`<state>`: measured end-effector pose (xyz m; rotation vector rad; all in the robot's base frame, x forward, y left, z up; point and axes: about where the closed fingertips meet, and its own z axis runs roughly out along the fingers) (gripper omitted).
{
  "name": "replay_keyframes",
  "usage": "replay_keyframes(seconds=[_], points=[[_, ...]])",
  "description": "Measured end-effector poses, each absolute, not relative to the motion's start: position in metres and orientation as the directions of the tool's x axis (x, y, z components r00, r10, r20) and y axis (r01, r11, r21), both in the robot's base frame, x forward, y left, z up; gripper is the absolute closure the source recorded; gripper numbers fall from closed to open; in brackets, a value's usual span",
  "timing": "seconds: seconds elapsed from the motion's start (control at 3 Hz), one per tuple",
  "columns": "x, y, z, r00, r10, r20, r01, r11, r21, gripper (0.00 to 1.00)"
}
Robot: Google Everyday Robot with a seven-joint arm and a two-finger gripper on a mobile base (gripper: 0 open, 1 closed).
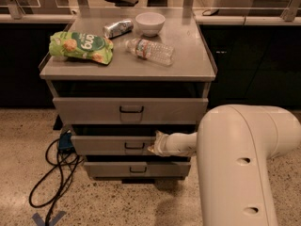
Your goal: Open middle drawer
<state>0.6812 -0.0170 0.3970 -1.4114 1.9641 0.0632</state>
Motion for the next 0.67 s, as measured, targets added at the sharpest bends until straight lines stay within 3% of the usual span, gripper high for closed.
replay_keyframes(seconds=[0.33,0.67], points=[[0.6812,-0.0172,0.4056,-0.155,-0.812,-0.563,-0.846,0.403,-0.349,0.85],[0.6811,-0.0175,0.4139,-0.154,-0.812,-0.563,-0.846,0.403,-0.349,1.00]])
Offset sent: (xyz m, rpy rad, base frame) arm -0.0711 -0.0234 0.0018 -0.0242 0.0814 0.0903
